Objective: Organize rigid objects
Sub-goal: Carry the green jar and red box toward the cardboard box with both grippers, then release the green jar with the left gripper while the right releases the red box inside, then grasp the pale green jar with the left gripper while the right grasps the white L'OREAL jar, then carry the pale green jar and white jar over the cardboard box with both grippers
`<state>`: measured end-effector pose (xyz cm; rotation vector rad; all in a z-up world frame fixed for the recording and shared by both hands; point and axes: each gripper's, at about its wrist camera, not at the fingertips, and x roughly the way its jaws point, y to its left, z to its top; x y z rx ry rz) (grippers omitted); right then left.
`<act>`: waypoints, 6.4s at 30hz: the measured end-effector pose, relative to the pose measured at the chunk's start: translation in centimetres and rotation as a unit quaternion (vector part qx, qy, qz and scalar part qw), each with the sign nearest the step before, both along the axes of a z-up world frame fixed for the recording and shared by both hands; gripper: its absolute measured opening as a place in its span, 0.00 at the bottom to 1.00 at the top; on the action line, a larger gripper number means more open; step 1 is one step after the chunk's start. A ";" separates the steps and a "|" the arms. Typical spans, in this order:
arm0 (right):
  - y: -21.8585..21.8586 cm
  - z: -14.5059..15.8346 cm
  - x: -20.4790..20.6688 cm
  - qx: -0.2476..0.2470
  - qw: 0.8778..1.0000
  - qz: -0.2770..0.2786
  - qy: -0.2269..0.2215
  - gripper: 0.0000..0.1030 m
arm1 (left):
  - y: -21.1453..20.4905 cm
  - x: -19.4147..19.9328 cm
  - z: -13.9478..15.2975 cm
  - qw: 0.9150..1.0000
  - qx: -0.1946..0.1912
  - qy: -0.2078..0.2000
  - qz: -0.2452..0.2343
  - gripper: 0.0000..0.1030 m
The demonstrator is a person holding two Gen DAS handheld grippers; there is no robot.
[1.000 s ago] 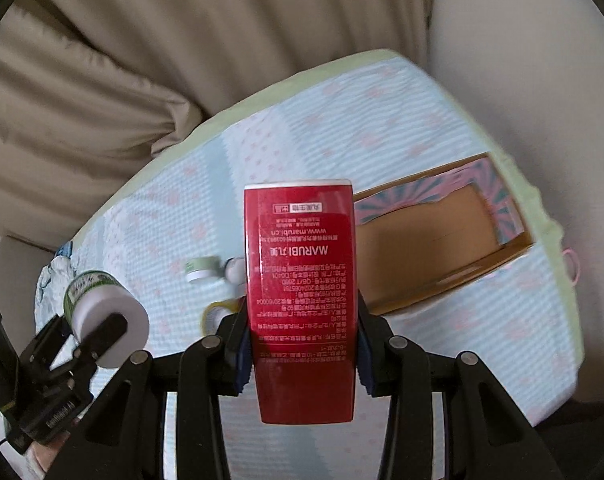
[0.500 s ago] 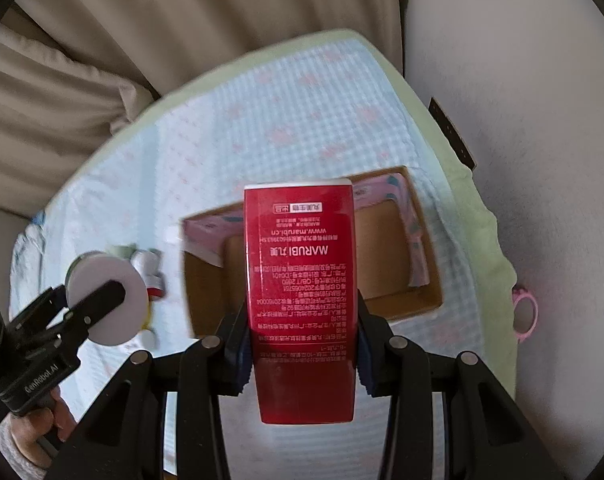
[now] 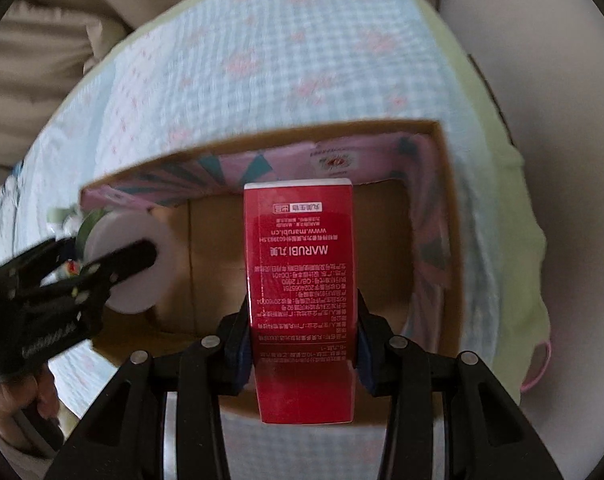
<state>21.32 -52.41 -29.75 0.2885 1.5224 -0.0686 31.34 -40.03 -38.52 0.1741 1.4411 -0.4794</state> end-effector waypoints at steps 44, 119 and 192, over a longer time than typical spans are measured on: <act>7.8 11.9 -6.2 -0.069 0.980 0.157 -0.096 1.00 | 6.2 -6.6 15.8 0.994 -0.005 -0.106 -0.012 1.00; 37.3 -9.7 13.0 -0.022 0.993 -0.102 -0.062 0.74 | 38.1 15.5 -9.5 0.986 -0.041 0.102 0.125 0.86; 16.3 20.1 -9.2 -0.004 0.977 -0.113 -0.184 0.53 | 20.5 -9.8 21.1 0.981 -0.174 -0.066 0.048 0.66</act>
